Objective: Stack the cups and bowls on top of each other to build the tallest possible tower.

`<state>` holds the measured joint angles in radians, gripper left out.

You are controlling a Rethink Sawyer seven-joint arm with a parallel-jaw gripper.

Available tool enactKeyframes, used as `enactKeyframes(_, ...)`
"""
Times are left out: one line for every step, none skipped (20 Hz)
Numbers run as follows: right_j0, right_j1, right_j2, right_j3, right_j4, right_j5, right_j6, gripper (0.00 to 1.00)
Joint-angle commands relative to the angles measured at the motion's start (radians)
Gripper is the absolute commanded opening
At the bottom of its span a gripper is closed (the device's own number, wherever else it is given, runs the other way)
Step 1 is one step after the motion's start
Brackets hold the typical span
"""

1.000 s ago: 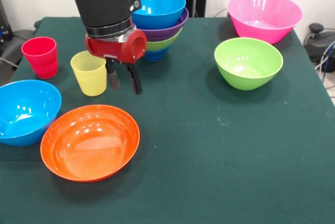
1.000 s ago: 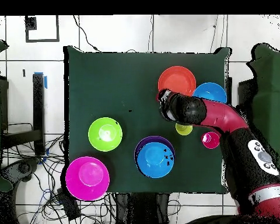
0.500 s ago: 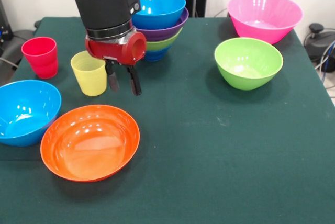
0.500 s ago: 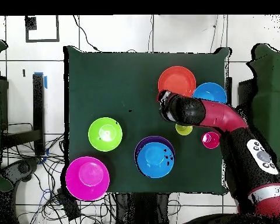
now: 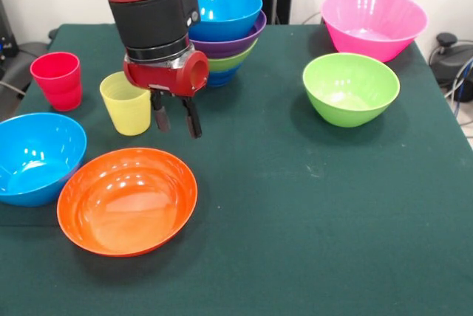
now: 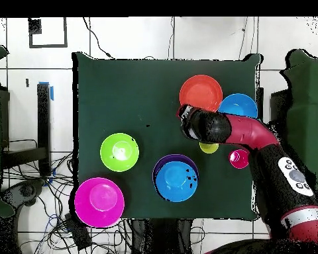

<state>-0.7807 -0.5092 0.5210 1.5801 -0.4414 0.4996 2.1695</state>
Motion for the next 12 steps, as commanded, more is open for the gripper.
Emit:
enactKeyframes(0.002, 0.017, 0.052, -0.018, -0.105, 0.067, -0.255, 1.0)
enactKeyframes(0.0, 0.017, 0.054, -0.018, -0.107, 0.071, -0.255, 1.0)
enactKeyframes(-0.003, 0.017, 0.058, -0.017, -0.108, 0.077, -0.257, 1.0)
enactKeyframes(-0.006, 0.018, 0.062, -0.02, -0.108, 0.094, -0.267, 1.0)
enactKeyframes(-0.008, 0.019, 0.067, -0.025, -0.111, 0.11, -0.28, 1.0)
enactKeyframes(-0.011, 0.024, 0.074, -0.032, -0.115, 0.132, -0.308, 1.0)
enactKeyframes(-0.013, 0.029, 0.08, -0.04, -0.12, 0.154, -0.335, 1.0)
enactKeyframes(-0.016, 0.034, 0.087, -0.047, -0.125, 0.176, -0.362, 1.0)
enactKeyframes(-0.02, 0.037, 0.096, -0.051, -0.132, 0.191, -0.391, 1.0)
enactKeyframes(-0.024, 0.041, 0.106, -0.054, -0.139, 0.206, -0.421, 1.0)
enactKeyframes(-0.025, 0.041, 0.108, -0.056, -0.143, 0.221, -0.434, 1.0)
enactKeyframes(-0.029, 0.041, 0.119, -0.056, -0.149, 0.238, -0.464, 1.0)
